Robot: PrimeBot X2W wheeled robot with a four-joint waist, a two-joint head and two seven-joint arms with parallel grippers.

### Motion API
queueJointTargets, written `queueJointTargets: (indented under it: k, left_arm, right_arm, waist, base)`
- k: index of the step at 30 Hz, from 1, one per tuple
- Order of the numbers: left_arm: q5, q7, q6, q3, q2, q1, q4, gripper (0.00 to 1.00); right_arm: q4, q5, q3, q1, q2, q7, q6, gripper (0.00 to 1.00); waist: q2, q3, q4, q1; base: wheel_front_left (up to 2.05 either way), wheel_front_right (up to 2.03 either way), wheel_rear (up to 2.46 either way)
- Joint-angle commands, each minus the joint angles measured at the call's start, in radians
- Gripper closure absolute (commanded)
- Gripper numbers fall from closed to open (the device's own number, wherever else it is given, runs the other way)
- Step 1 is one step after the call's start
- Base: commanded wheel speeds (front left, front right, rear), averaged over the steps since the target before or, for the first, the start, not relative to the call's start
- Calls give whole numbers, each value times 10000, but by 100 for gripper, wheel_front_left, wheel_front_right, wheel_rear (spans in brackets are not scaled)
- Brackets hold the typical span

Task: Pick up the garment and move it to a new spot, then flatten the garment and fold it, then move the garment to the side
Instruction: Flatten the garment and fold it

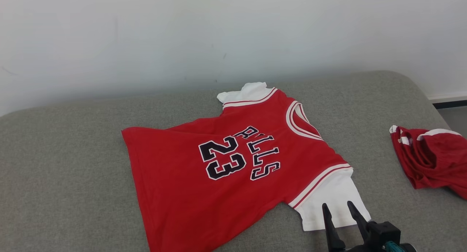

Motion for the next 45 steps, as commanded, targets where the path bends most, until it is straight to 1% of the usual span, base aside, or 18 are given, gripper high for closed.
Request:
queueJointTargets:
  k: [1,7,13,14,15,16,17,18,19,20,26,31,35,40,45]
  left_arm:
    - [-93,-28,24,18,23,-124,70,0]
    - [-207,-29,22,139,19,-370,627,0]
    - [-681,-16,187,-10,22,-536,1435,0]
    - [-739,5,163,-72,23,-574,1538,4]
    - [-771,5,160,-84,21,-634,1594,13]
    - [-769,5,166,-93,18,-669,1635,26]
    - [-812,5,163,-114,17,-705,1684,56]
    - [-847,5,161,-138,-2,-745,1728,64]
    - [-869,7,160,-161,-16,-792,1767,86]
    - [-898,5,156,-172,-13,-827,1794,100]
    - [-954,7,165,-155,1,-907,1862,100]
    - [-461,-5,475,502,56,-779,1458,100]
    - [56,-10,564,1084,50,-631,1019,100]
    - [313,-24,467,1307,36,-593,793,100]
    - [384,-24,343,1200,33,-654,761,100]
  right_arm:
    - [1,-54,-9,-110,16,-41,-27,0]
    - [3,-112,-68,-155,15,-41,-27,0]
    - [30,-45,-113,-263,15,-41,-27,0]
    - [38,-43,-100,-277,18,-41,-27,0]
    - [46,-36,-94,-283,17,-41,-27,0]
    - [56,-33,-99,-286,15,-41,-27,0]
    - [59,-31,-107,-297,15,-41,-27,0]
    - [60,-23,-123,-306,17,-41,-27,0]
    - [56,-14,-139,-313,17,-41,-27,0]
    - [61,-10,-163,-313,15,-41,-27,0]
    - [172,59,-556,-334,15,-41,-27,0]
    - [474,-165,-1158,-489,-56,-41,-27,0]
    - [972,-296,-1609,-631,-71,-41,-27,0]
    - [1906,-496,-2100,-871,-51,-41,-27,0]
    - [2798,-649,-2509,-1113,-33,-41,-27,0]
  waist:
    - [0,48,-17,0]
    - [0,153,-96,0]
    - [0,208,-208,0]
    - [0,223,-232,0]
    - [0,239,-251,0]
    - [0,251,-267,0]
    - [0,263,-281,0]
    - [0,276,-294,0]
    - [0,289,-308,0]
    - [0,302,-322,0]
    - [0,341,-345,0]
    - [0,396,-223,0]
    - [0,468,-62,0]
    - [0,614,101,0]
    - [0,731,177,0]
  base:
    - [0,0,0]
    - [0,0,0]
    - [0,0,0]
    - [0,0,0]
    - [0,0,0]
    - [0,0,0]
    - [0,0,0]
    - [0,0,0]
    - [0,0,0]
    - [0,0,0]
    - [0,0,0]
    - [0,0,0]
    - [0,0,0]
    - [0,0,0]
    - [0,0,0]
